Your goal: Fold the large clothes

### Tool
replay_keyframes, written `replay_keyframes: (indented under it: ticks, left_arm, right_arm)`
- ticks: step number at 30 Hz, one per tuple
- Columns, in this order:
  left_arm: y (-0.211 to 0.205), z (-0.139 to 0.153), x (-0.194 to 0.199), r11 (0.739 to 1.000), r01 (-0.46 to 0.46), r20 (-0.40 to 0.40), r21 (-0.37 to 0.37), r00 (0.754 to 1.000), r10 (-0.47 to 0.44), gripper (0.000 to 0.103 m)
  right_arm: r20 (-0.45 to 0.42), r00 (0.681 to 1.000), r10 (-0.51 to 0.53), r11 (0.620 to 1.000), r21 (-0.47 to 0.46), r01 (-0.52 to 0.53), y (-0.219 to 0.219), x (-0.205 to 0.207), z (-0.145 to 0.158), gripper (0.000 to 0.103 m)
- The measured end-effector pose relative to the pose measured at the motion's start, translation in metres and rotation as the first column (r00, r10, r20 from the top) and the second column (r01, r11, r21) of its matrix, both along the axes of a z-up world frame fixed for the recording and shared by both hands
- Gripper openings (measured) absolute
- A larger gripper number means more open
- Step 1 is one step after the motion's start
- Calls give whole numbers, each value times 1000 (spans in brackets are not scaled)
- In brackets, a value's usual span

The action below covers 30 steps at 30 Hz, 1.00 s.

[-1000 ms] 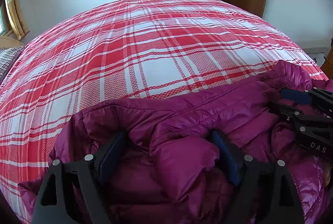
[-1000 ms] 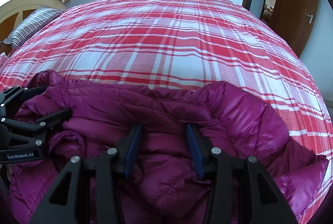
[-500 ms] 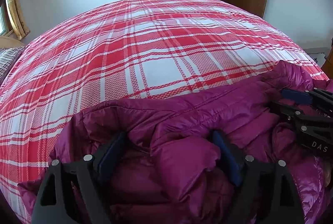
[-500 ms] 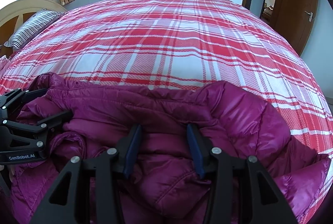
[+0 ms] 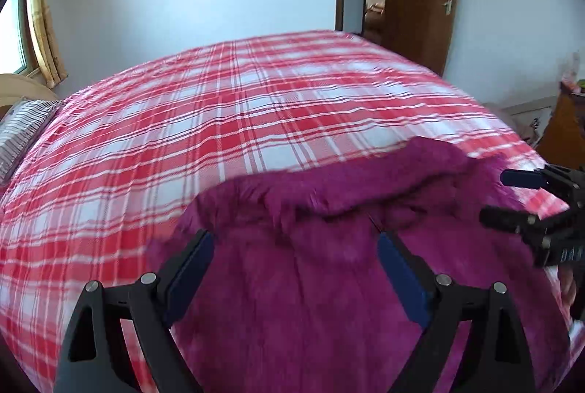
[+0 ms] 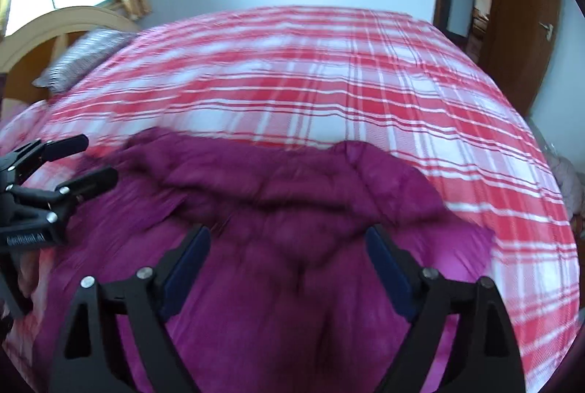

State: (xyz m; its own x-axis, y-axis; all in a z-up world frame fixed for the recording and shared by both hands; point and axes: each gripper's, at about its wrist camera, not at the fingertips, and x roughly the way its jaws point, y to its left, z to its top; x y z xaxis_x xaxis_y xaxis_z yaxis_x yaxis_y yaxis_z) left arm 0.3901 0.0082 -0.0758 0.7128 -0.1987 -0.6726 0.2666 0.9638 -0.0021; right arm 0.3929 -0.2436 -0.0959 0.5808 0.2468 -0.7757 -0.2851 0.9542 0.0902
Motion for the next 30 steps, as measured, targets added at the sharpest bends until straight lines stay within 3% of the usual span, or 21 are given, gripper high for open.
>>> replay_keyframes:
  ticks: [3, 5, 11, 14, 20, 23, 24, 27, 28, 29, 30]
  left_arm:
    - [21, -3, -75, 1000, 21, 3, -22, 1000, -21, 91]
    - [38, -14, -128, 999, 36, -11, -38, 999, -36, 91]
    - [74, -57, -238, 1000, 17, -67, -19, 998, -19, 91]
    - [90, -72, -271, 999, -14, -91, -40, 996, 10, 91]
    - [111, -98, -307, 985, -70, -176, -158, 984, 42, 91]
    - [106, -107, -322, 981, -59, -199, -186, 980, 21, 91]
    - [102, -108, -327, 985, -51, -194, -167, 981, 18, 91]
    - [96, -111, -332, 987, -38, -179, -156, 984, 10, 91]
    - [96, -111, -333, 986, -35, -180, -162, 984, 5, 91]
    - [94, -111, -334, 985, -26, -178, -168, 984, -4, 87]
    - [93, -111, -336, 986, -11, -172, -169, 985, -18, 77]
  right_arm:
    - [-42, 999, 26, 999, 36, -24, -19, -60, 8, 94]
    - [-58, 998, 25, 1000, 14, -25, -30, -106, 7, 95]
    - [-105, 994, -14, 999, -53, 9, -62, -234, -16, 96]
    - [-94, 992, -84, 996, -47, 80, -83, -274, -23, 96]
    - [-112, 963, -246, 965, 60, 254, -121, -324, -49, 95]
    - [-113, 961, -252, 958, 109, 264, -125, -338, -57, 94]
    - [-113, 963, -245, 957, 131, 259, -126, -340, -61, 92]
    - [-166, 959, -230, 948, 186, 259, -125, -336, -77, 73]
    - [-187, 959, -212, 946, 205, 249, -124, -334, -82, 57]
    - [-203, 960, -195, 945, 223, 239, -121, -333, -88, 45]
    - [-185, 963, -198, 946, 220, 237, -119, -334, -89, 43]
